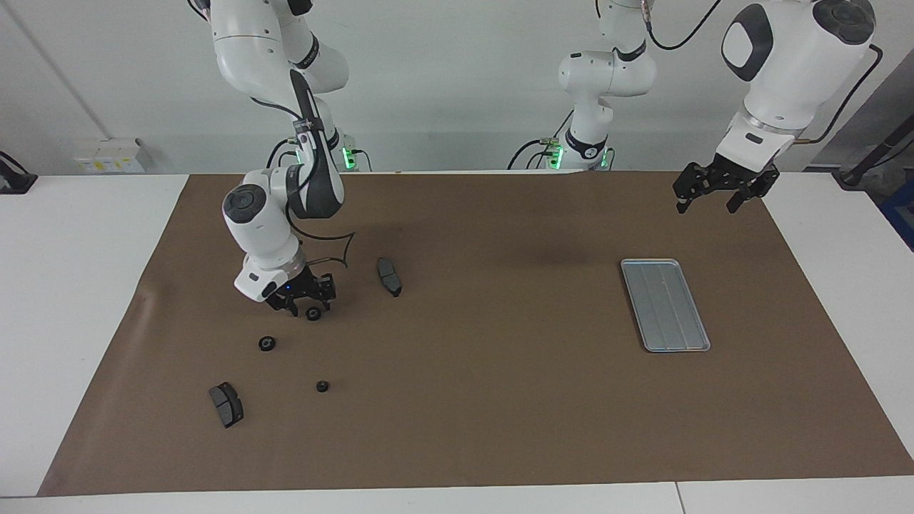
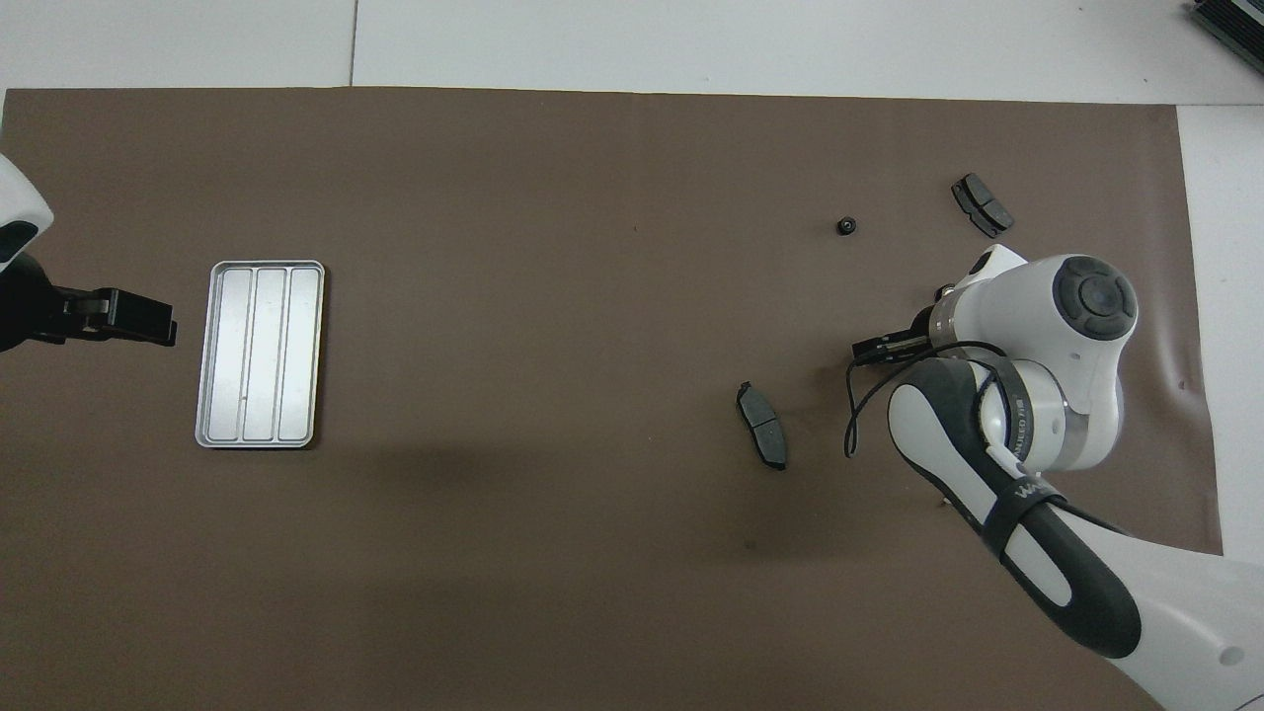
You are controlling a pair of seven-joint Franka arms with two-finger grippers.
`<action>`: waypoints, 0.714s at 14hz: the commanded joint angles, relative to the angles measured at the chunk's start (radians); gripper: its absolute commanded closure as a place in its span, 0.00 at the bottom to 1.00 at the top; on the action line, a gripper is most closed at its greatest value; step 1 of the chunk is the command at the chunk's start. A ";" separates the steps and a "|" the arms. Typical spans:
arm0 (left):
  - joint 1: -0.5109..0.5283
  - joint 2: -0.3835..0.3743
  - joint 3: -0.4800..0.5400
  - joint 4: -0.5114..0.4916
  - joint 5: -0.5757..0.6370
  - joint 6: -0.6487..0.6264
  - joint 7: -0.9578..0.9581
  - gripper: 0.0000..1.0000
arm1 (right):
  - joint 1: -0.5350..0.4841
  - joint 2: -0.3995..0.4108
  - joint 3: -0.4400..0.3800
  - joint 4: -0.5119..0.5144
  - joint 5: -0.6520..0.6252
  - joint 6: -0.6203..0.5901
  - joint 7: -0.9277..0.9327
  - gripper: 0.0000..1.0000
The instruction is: Place bearing gear from tray to pile
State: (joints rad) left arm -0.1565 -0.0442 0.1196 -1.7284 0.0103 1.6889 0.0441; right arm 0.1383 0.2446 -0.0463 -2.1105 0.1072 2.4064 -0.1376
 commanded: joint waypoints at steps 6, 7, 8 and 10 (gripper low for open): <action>-0.003 -0.029 0.002 -0.033 0.022 0.014 0.003 0.00 | 0.001 -0.154 -0.007 0.116 -0.073 -0.225 0.085 0.00; -0.003 -0.029 0.002 -0.033 0.022 0.012 0.003 0.00 | 0.000 -0.175 -0.006 0.127 -0.102 -0.249 0.101 0.00; -0.003 -0.029 0.002 -0.033 0.022 0.014 0.003 0.00 | -0.005 -0.200 -0.006 0.136 -0.112 -0.280 0.113 0.00; -0.003 -0.029 0.002 -0.033 0.022 0.014 0.003 0.00 | -0.009 -0.243 -0.009 0.168 -0.112 -0.376 0.118 0.00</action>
State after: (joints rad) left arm -0.1565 -0.0442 0.1196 -1.7284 0.0104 1.6889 0.0441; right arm 0.1368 0.0473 -0.0524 -1.9654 0.0123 2.1106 -0.0390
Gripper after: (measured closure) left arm 0.000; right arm 0.000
